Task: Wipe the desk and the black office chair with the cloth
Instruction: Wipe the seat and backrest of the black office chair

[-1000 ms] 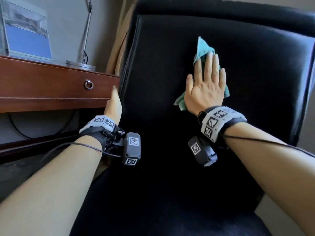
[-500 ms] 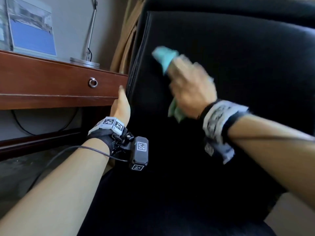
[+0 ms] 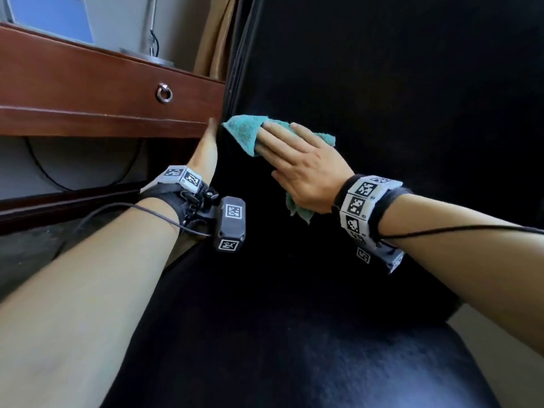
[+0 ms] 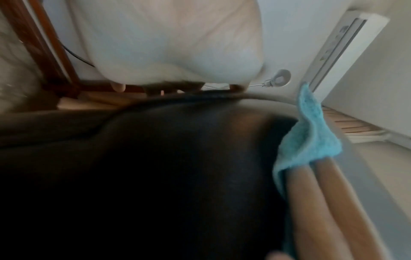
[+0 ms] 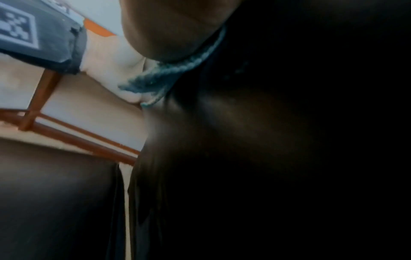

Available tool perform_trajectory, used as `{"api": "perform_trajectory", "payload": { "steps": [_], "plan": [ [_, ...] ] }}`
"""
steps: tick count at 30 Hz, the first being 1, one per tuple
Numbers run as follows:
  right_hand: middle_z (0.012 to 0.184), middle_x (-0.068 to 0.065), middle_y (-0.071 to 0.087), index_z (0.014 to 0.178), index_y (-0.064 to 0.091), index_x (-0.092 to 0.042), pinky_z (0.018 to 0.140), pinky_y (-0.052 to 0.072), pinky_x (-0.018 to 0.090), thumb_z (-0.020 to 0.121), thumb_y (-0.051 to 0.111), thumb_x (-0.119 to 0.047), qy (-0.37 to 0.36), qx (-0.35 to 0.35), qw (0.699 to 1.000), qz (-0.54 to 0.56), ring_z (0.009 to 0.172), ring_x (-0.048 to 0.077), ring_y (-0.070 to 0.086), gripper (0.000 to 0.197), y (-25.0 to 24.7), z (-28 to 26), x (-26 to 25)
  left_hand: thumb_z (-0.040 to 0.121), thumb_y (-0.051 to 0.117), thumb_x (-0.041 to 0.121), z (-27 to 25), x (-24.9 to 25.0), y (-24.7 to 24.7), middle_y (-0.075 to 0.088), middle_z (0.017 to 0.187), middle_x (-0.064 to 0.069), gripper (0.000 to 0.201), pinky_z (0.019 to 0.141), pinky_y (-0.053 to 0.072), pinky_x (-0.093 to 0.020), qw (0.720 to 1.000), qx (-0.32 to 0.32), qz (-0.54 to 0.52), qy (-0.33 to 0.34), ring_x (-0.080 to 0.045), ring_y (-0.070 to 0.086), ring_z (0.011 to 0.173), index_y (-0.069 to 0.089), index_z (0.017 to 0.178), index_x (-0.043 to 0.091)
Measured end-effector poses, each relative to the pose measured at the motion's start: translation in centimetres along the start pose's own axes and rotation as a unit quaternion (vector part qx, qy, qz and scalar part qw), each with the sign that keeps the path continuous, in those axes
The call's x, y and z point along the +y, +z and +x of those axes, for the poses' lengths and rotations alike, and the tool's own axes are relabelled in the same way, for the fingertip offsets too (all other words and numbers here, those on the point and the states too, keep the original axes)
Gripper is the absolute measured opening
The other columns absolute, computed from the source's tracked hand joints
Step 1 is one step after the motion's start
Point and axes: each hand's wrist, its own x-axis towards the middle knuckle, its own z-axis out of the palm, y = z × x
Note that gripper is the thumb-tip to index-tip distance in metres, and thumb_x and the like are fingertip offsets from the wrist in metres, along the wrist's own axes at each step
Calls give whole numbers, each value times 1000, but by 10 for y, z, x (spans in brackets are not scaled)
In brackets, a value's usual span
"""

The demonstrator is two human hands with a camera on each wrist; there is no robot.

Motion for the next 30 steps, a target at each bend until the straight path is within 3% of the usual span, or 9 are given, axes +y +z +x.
{"api": "perform_trajectory", "payload": {
  "steps": [5, 7, 9, 12, 15, 20, 25, 28, 30],
  "plan": [
    [158, -2, 22, 148, 35, -15, 118, -5, 44, 96, 17, -31, -179, -135, 972, -73, 148, 18, 8, 57, 36, -32, -41, 96, 27, 63, -11, -51, -15, 70, 105, -7, 63, 104, 44, -38, 998, 26, 2, -50, -21, 66, 99, 67, 111, 17],
    [161, -2, 5, 153, 20, -14, 115, -19, 46, 96, 18, -30, -223, -210, 944, -123, 148, 18, -7, 59, 53, -43, -61, 96, 27, 62, -9, -58, -16, 68, 103, -3, 57, 100, 44, -32, 996, 53, 17, -67, -17, 63, 98, 65, 105, 20],
    [161, -1, -9, 154, 4, -13, 109, -28, 45, 97, 21, -28, -200, -253, 938, -127, 145, 16, -20, 61, 65, -46, -73, 87, 32, 72, -5, -61, -17, 59, 129, -3, 69, 109, 37, -37, 995, 66, 36, -66, -19, 54, 120, 57, 128, 21],
    [161, -4, -7, 154, 9, -16, 109, -28, 44, 98, 20, -27, -204, -256, 939, -105, 145, 16, -21, 58, 68, -43, -81, 54, 35, 97, 47, -95, -44, 37, 151, 4, 112, 113, 31, -48, 995, 77, 50, -37, -21, 36, 139, 36, 145, 33],
    [162, -6, 2, 151, 23, -19, 111, -21, 41, 101, 25, -27, -235, -282, 926, -85, 146, 15, -18, 51, 63, -43, -82, 36, 47, 101, 112, -133, -68, 43, 147, 5, 124, 113, 29, -47, 991, 119, 24, -61, -21, 36, 139, 43, 141, 34],
    [160, -9, 15, 146, 37, -17, 107, -25, 37, 101, 28, -22, -236, -326, 915, -30, 147, 10, -12, 46, 51, -69, -66, 43, 36, 103, 86, -122, -57, 39, 150, 8, 120, 111, 32, -48, 991, 98, 71, -51, -20, 37, 139, 36, 143, 36],
    [160, -9, 15, 147, 36, -16, 106, -27, 37, 96, 13, -23, -271, -384, 880, -62, 146, 9, -14, 57, 41, -120, -44, 11, 48, 101, 114, -135, -72, 51, 139, 4, 138, 112, 29, -43, 984, 155, -1, -87, -19, 45, 131, 53, 133, 35],
    [159, -10, 16, 147, 36, -18, 105, -26, 39, 101, 20, -23, -275, -385, 877, -83, 147, 12, -14, 49, 38, -119, -43, 59, 39, 94, 15, -71, -16, 37, 151, 0, 110, 116, 25, -43, 984, 157, 21, -78, -23, 33, 140, 37, 146, 28],
    [160, -10, 11, 149, 30, -20, 107, -24, 41, 99, 14, -23, -263, -369, 888, -81, 147, 16, -15, 53, 40, -105, -46, 97, 22, 60, -15, -57, 8, 22, 158, -4, 69, 117, 19, -37, 981, 184, 34, -54, -22, 22, 145, 23, 151, 18]
  ]
}}
